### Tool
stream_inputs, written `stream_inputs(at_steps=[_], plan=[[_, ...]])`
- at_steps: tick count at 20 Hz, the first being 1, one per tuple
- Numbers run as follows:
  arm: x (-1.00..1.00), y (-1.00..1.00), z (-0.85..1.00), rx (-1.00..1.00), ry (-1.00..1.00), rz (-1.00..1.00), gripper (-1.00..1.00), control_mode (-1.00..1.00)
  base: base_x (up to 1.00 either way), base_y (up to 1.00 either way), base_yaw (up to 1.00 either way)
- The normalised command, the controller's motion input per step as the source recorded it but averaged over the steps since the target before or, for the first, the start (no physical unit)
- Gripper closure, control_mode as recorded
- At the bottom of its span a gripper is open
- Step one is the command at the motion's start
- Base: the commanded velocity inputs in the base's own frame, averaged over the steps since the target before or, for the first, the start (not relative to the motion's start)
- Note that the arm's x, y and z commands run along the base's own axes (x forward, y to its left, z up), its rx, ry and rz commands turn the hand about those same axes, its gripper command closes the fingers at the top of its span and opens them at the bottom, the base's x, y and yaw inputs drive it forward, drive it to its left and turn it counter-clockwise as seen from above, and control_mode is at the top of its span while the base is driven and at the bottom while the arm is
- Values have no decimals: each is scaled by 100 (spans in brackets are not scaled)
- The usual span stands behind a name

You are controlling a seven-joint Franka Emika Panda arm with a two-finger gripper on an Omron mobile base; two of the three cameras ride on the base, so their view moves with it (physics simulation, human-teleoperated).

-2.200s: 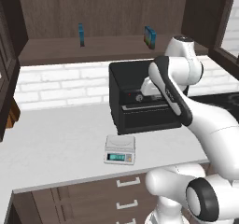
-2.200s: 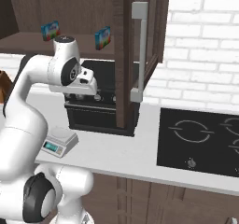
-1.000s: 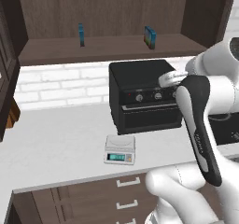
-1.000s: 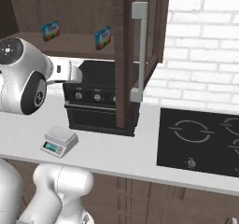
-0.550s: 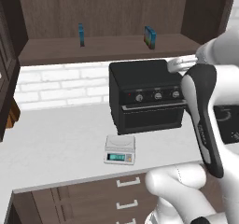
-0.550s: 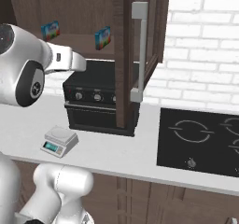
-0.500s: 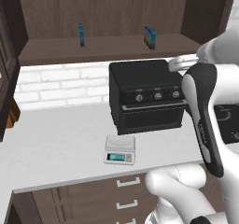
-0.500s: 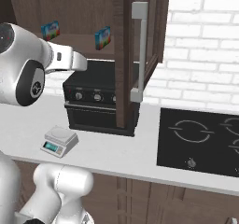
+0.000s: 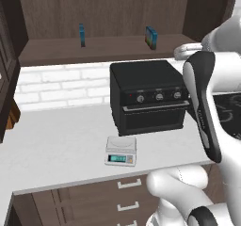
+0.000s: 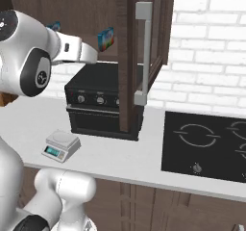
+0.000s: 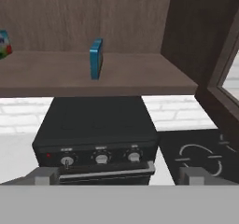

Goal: Pick the boxed food and place it on the digital scale for weighing, and close the cabinet.

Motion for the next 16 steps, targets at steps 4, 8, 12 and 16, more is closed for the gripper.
stream_inputs(at_steps=[4, 8, 12, 16], plan=[[4, -1, 31, 0, -8, 0, -100, -100, 0, 0, 0], [13, 0, 12, 0, -10, 4, -100, -100, 0, 0, 0], [38, 0, 0, 0, -8, 2, -100, -100, 0, 0, 0], [55, 0, 0, 0, -2, 1, -100, -100, 0, 0, 0]])
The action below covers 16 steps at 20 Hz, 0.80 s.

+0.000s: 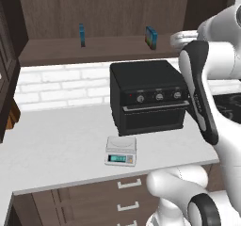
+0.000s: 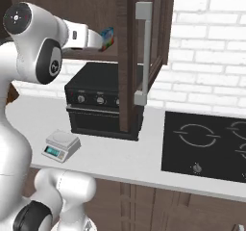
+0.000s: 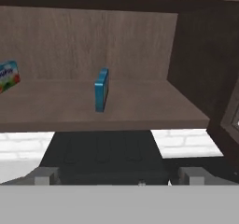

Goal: Pick the boxed food and place it on the digital scale for weighing, and close the cabinet.

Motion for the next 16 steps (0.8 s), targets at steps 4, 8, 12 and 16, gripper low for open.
stream_inputs(at_steps=[4, 8, 12, 16], plan=[[60, 4, 0, 0, 1, 0, -100, -100, 0, 0, 0], [56, 13, 0, 0, 3, 0, -100, -100, 0, 0, 0], [51, 15, 0, -1, 2, 0, -100, -100, 0, 0, 0], [51, 12, 0, 0, 1, 0, -100, -100, 0, 0, 0]])
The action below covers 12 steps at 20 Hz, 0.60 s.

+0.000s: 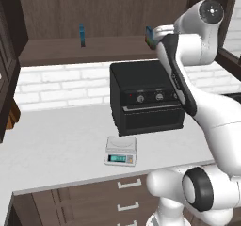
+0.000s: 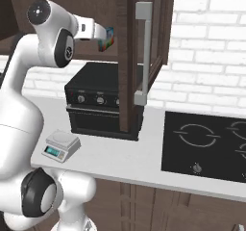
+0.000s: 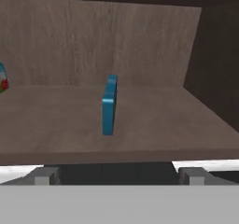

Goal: Pick the boxed food and place it on the digital scale for weighing, and close the cabinet.

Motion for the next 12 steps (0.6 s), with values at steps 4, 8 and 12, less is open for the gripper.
stream_inputs(at_steps=[4, 8, 12], plan=[[53, 7, -2, 0, 5, 0, -100, -100, 0, 0, 0], [53, 3, -4, 0, 4, 0, -100, -100, 0, 0, 0], [46, 1, -3, 0, 3, 0, -100, -100, 0, 0, 0]])
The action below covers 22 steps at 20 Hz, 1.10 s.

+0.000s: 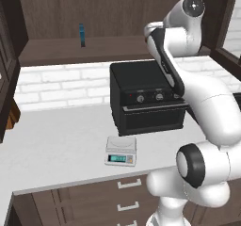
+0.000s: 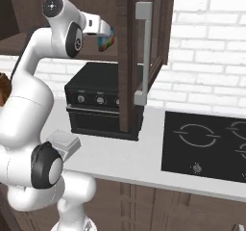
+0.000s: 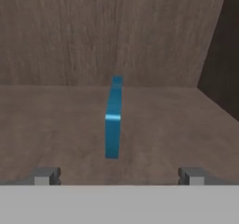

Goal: Pick the boxed food and place it on the digital scale for weighing, and close the cabinet.

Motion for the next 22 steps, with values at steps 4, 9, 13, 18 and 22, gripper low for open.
stream_inputs(at_steps=[4, 9, 13, 18, 22], plan=[[37, 0, -18, 0, 1, 0, -100, -100, 0, 0, 0], [31, 0, -24, 0, 0, 0, -100, -100, 0, 0, 0], [35, 0, -17, 0, 0, 0, -100, -100, 0, 0, 0], [42, 0, -3, 0, 1, 0, -100, -100, 0, 0, 0], [45, 0, 0, 0, 3, 0, -100, -100, 0, 0, 0]])
